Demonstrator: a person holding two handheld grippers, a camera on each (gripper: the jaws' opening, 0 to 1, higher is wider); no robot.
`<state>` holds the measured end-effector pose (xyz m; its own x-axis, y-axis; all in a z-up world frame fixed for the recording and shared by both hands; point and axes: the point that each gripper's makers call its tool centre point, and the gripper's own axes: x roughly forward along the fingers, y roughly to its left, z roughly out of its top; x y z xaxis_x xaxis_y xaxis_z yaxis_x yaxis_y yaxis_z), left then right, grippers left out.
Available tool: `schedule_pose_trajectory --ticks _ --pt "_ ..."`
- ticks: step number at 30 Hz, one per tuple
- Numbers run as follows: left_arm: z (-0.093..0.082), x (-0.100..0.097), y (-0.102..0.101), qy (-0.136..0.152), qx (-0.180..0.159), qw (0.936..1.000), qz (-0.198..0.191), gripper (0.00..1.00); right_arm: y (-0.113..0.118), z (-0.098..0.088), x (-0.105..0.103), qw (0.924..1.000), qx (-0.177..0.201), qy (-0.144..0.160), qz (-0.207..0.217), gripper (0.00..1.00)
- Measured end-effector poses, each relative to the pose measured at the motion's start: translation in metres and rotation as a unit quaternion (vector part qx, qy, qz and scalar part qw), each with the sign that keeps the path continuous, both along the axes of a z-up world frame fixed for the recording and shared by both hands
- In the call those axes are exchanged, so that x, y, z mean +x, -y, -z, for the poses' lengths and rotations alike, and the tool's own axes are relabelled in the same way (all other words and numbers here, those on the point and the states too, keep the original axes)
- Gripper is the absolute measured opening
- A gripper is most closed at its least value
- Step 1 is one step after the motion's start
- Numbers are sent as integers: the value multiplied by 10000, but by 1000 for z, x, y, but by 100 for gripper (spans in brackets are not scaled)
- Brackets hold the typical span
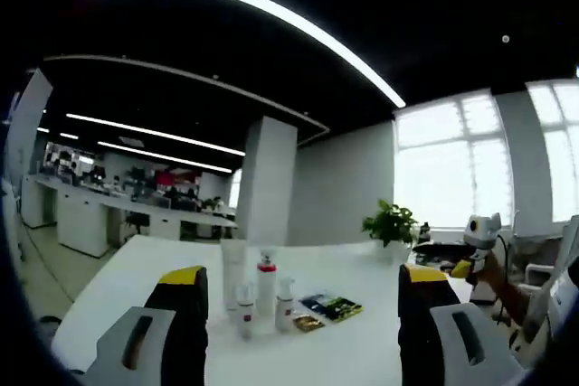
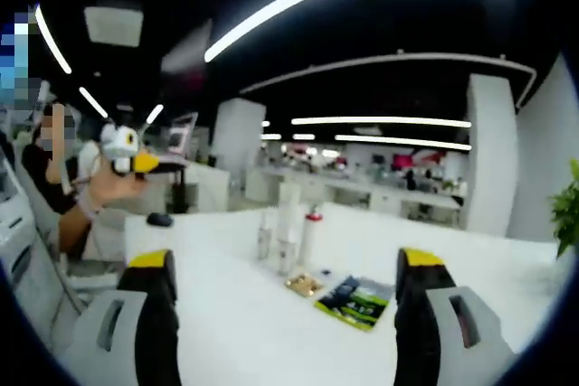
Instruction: Arrange the skincare products in the storage area until every visible bottle or jar stands upright without overlapping.
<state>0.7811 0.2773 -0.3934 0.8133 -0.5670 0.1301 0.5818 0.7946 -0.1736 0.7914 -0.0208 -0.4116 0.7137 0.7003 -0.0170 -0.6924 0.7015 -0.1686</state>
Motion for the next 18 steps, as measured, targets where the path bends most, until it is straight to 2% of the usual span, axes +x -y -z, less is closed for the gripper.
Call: schedule_pose_trajectory --ticks 4,9,14,18 --pt "10 -14 -5 -28 79 9999 -67 90 2 2 -11 10000 -72 33 30 100" --pt "25 -26 -14 -177 -15 9998 -37 96 10 4 -26 9986 -271 290 340 100" --pt "29 -29 -27 -114 -41 9993 -350 97 12 9 -36 9984 -288 290 399 100" --pt "32 -31 -25 -145 80 9991 -378 98 17 15 -42 9978 -257 282 540 100"
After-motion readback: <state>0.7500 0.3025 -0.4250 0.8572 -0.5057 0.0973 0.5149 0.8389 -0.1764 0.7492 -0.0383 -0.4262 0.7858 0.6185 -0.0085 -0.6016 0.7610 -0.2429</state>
